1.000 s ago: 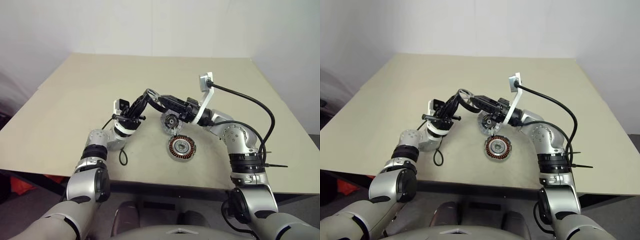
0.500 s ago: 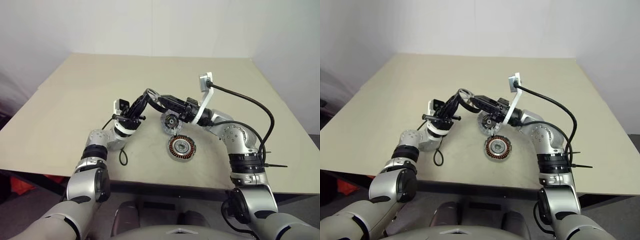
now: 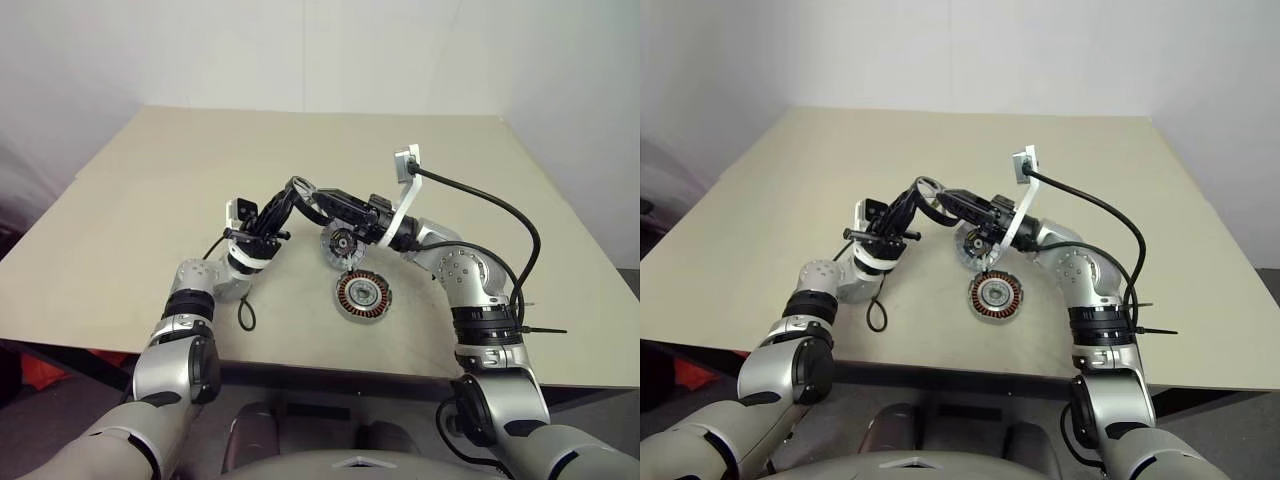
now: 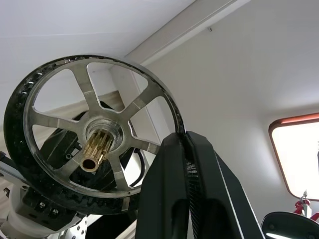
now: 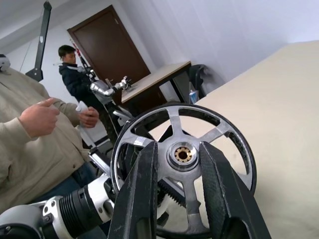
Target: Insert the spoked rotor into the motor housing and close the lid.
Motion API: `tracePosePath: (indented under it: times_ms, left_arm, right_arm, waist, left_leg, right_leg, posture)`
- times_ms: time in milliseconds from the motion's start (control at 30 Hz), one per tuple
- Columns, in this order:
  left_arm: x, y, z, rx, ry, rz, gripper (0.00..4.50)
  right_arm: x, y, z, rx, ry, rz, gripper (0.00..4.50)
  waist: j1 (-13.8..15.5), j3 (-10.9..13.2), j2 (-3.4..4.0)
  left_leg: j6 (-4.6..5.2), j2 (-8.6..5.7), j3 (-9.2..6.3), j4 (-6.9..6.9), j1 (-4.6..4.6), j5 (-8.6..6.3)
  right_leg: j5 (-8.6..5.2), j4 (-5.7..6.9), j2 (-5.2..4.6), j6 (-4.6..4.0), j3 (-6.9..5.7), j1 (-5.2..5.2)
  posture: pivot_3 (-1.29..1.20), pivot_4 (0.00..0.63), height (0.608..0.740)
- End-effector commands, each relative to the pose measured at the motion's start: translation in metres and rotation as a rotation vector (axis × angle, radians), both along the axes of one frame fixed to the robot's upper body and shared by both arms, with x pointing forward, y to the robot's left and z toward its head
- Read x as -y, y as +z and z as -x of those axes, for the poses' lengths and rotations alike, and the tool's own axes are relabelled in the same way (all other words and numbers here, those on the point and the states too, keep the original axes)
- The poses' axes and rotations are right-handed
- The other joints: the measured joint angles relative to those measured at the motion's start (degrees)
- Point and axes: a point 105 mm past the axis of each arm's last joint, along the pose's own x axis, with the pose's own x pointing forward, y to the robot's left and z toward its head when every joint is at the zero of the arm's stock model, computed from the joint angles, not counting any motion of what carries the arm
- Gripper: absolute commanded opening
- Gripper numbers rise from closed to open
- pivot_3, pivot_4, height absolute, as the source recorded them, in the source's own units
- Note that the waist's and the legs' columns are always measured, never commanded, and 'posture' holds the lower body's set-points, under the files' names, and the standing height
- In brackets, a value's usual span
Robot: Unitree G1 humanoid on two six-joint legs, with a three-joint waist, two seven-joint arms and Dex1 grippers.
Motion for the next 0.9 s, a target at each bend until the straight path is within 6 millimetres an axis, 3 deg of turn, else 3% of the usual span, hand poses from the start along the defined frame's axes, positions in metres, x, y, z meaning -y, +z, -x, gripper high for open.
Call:
tracePosePath:
  times_ms: [33, 167, 333, 900]
  left_arm:
    - [0.0087, 0.0170, -0.0006, 0.055, -0.037, 0.025, 0.00]
    - [0.0091, 0.0162, -0.0007, 0.054, -0.035, 0.022, 0.00]
    - [0.0090, 0.0158, -0.0010, 0.055, -0.031, 0.020, 0.00]
    - [0.0053, 0.0109, -0.0039, 0.037, -0.004, 0.002, 0.00]
  right_arm:
    - [-0.0102, 0.0011, 0.0004, 0.006, 0.024, 0.026, 1.42]
    - [-0.0104, 0.0029, -0.0008, 0.008, 0.022, 0.020, 1.42]
    - [-0.0098, 0.0040, -0.0021, 0.008, 0.017, 0.017, 0.28]
    - [-0.0052, 0.0059, -0.0080, 0.033, -0.021, 0.023, 0.28]
  waist:
    - [0.0, 0.0, 0.00]
    - [0.0, 0.0, 0.00]
    - [0.0, 0.0, 0.00]
    - [0.0, 0.0, 0.00]
  left_leg:
    - [0.00, 0.00, 0.00, 0.00, 0.00, 0.00]
    - [0.00, 0.00, 0.00, 0.00, 0.00, 0.00]
    - [0.00, 0.00, 0.00, 0.00, 0.00, 0.00]
    - [0.00, 0.00, 0.00, -0.01, 0.00, 0.00]
  right_leg:
    - [0.00, 0.00, 0.00, 0.00, 0.00, 0.00]
    - [0.00, 0.00, 0.00, 0.00, 0.00, 0.00]
    - [0.00, 0.00, 0.00, 0.00, 0.00, 0.00]
    - [0.00, 0.00, 0.00, 0.00, 0.00, -0.01]
  posture:
    - [0.00, 0.000, 0.740]
    - [0.00, 0.000, 0.740]
    - [0.00, 0.000, 0.740]
    - [0.00, 0.000, 0.740]
